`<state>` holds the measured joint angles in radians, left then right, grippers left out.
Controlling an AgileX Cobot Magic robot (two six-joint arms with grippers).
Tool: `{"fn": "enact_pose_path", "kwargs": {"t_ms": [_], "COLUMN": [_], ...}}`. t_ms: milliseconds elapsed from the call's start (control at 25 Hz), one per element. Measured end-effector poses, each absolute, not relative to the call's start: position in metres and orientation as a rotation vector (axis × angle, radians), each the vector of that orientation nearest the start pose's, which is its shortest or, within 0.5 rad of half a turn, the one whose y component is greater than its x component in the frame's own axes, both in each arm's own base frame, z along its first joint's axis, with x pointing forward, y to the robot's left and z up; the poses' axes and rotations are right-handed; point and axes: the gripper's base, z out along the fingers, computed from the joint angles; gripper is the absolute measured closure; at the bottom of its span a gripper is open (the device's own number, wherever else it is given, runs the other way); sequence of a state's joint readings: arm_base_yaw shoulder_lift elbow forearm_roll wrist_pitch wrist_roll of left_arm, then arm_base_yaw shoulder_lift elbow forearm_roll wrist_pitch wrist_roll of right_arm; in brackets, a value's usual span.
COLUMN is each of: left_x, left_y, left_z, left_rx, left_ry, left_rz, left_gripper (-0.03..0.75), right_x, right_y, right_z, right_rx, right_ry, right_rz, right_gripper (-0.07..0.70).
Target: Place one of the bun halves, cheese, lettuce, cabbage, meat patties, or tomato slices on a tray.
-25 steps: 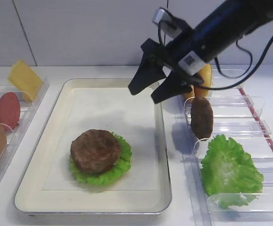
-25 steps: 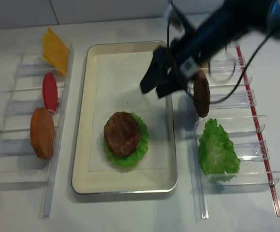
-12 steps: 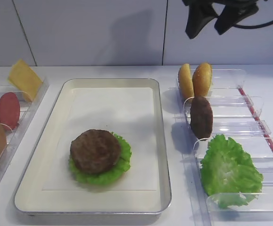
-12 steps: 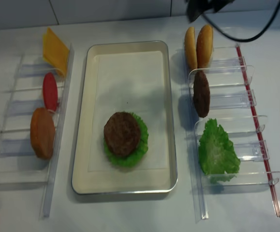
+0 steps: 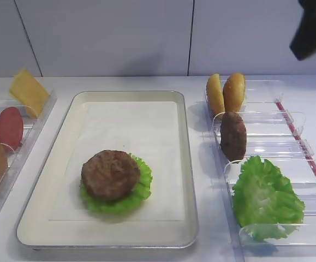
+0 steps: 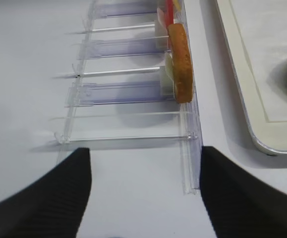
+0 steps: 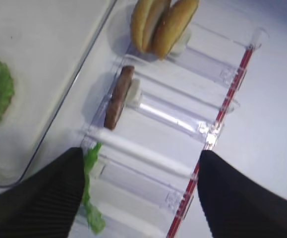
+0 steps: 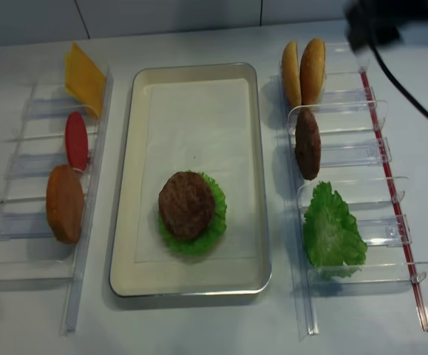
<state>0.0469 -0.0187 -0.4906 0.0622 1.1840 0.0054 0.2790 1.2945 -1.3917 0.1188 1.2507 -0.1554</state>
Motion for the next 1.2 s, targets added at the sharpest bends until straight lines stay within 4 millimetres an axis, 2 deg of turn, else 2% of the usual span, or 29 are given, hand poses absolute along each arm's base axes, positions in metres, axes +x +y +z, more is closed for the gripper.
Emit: {"fn": "enact_pose_path", "kwargs": {"t_ms": [240, 440, 840, 1000, 1200], "left_x": [-0.013, -0.013, -0.013, -0.013, -0.013], "left_y": [0.005, 0.005, 0.005, 0.005, 0.005], "left_z": [0.265, 0.265, 0.265, 0.265, 0.265], "left_rx": [-0.059, -0.053, -0.053, -0.053, -0.053], "left_ry": [2.158, 2.158, 2.158, 2.158, 2.158], "left_rz": [0.103, 0.106, 0.106, 0.106, 0.106], "left_gripper": [0.259, 0.259, 0.259, 0.259, 0.259], "right_x": [0.141, 0.088, 0.029, 0.009, -0.012], "right_y": [0.050, 0.033, 0.013, 0.004, -0.004], "right_z": [0.374, 0.338, 0.282, 0.270, 0.268], "right_rx": [-0.473, -0.416, -0.408, -0.401, -0.359], "right_ry": [2.511, 2.441, 2.353, 2.298, 2.155], "right_rz": [0.210, 0.213, 0.164, 0.130, 0.122], "right_gripper": [0.133, 0.133, 0.133, 0.133, 0.133]}}
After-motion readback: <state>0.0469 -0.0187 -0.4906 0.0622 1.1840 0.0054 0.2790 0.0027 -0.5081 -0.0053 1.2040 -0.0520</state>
